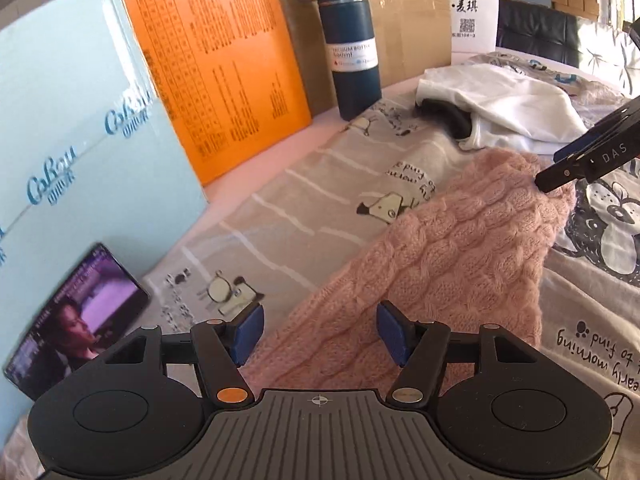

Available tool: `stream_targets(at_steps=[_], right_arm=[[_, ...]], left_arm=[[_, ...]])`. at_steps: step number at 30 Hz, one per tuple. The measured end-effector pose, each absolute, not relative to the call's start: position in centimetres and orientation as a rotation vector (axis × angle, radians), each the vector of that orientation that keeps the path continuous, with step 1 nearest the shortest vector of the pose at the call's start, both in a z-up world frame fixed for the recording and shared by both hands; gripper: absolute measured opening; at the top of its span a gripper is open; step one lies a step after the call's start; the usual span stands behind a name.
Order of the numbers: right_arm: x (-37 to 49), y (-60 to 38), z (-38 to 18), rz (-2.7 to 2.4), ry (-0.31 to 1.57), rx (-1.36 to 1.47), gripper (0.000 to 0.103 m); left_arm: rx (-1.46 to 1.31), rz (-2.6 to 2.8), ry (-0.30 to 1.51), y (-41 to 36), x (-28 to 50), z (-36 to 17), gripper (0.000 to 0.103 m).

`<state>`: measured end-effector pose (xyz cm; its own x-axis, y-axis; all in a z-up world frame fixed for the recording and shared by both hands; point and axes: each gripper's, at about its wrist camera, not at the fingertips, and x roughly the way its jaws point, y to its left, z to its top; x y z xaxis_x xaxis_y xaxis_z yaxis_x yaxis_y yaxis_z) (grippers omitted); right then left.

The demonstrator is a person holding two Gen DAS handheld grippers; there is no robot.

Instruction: Fold clothes

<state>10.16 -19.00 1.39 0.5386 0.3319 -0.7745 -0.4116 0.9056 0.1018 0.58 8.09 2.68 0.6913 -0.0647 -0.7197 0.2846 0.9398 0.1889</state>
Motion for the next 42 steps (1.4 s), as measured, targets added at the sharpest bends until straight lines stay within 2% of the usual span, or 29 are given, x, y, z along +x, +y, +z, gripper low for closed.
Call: stream_targets(at_steps=[1, 2, 3, 4, 5, 6, 13, 14, 16, 18, 19, 20, 21, 22, 24, 25, 28, 32, 34, 37, 42], right_arm=[[10.3, -19.1, 1.1, 0.438, 0.918, -0.07, 0.058], [10.3, -19.1, 0.8, 0.442, 0.928, -0.043, 0.05], [10.3, -19.1, 0.6, 0.446, 0.937, -0.016, 0.033], [10.2, -19.1, 0.6, 0.449, 0.937, -0.005, 0.026], [10.0, -19.1, 0.8, 0.45, 0.928, -0.008, 0.019], [9.9, -19.1, 1.2, 0.451, 0.907, -0.016, 0.015], [9.2, -17.1, 4.2, 0.486, 0.699, -0.163, 0.01], [9.3, -16.6, 4.2, 0.482, 0.676, -0.178, 0.01], [9.9, -15.6, 3.8, 0.47, 0.663, -0.215, 0.01], [10.5, -14.6, 2.9, 0.461, 0.678, -0.244, 0.01], [10.8, -14.2, 2.5, 0.45, 0.688, -0.254, 0.01], [11.0, -14.0, 2.1, 0.431, 0.697, -0.259, 0.011], [11.1, -14.0, 1.9, 0.415, 0.701, -0.256, 0.013], [11.0, -14.2, 1.9, 0.404, 0.699, -0.243, 0.015], [10.9, -14.5, 2.0, 0.382, 0.692, -0.223, 0.027], [10.8, -14.8, 2.2, 0.373, 0.685, -0.213, 0.03], [10.4, -16.1, 3.2, 0.346, 0.666, -0.164, 0.035], [10.9, -19.2, 5.6, 0.268, 0.686, 0.048, 0.044], [11.2, -20.3, 7.3, 0.235, 0.692, 0.123, 0.044], [11.2, -21.6, 10.6, 0.265, 0.662, 0.256, 0.057], [12.5, -23.6, 18.6, 0.37, 0.618, 0.457, 0.066]], left_arm=[[0.287, -0.198, 0.803, 7.8, 0.7, 2.2, 0.041], [0.281, -0.204, 0.804, 7.5, 0.4, 2.1, 0.027], [0.278, -0.207, 0.8, 7.2, 0.0, 2.1, 0.022], [0.277, -0.201, 0.789, 7.2, -0.2, 2.3, 0.015], [0.276, -0.194, 0.777, 7.2, -0.4, 2.6, 0.012], [0.275, -0.187, 0.765, 7.1, -0.6, 2.8, 0.011], [0.245, -0.09, 0.726, 7.8, 0.5, 4.0, 0.013], [0.252, -0.071, 0.733, 7.8, 0.7, 3.7, 0.018], [0.257, -0.037, 0.734, 7.9, 0.6, 3.6, 0.02], [0.244, -0.014, 0.716, 8.2, -0.1, 3.9, 0.033], [0.243, -0.003, 0.703, 8.2, -0.6, 4.1, 0.045], [0.24, 0.011, 0.686, 8.3, -1.3, 4.4, 0.054], [0.237, 0.023, 0.683, 8.4, -1.9, 4.7, 0.055], [0.234, 0.033, 0.679, 8.5, -2.5, 4.9, 0.055], [0.248, 0.031, 0.668, 8.1, -3.5, 5.4, 0.056], [0.254, 0.03, 0.663, 7.9, -3.9, 5.6, 0.057], [0.274, 0.027, 0.647, 7.4, -5.4, 6.2, 0.061], [0.3, 0.023, 0.625, 6.6, -7.3, 7.0, 0.062], [0.315, 0.022, 0.614, 6.2, -8.3, 7.5, 0.064], [0.408, 0.03, 0.571, 5.7, -9.5, 8.5, 0.069], [0.505, 0.071, 0.498, 6.3, -10.9, 11.2, 0.075]])
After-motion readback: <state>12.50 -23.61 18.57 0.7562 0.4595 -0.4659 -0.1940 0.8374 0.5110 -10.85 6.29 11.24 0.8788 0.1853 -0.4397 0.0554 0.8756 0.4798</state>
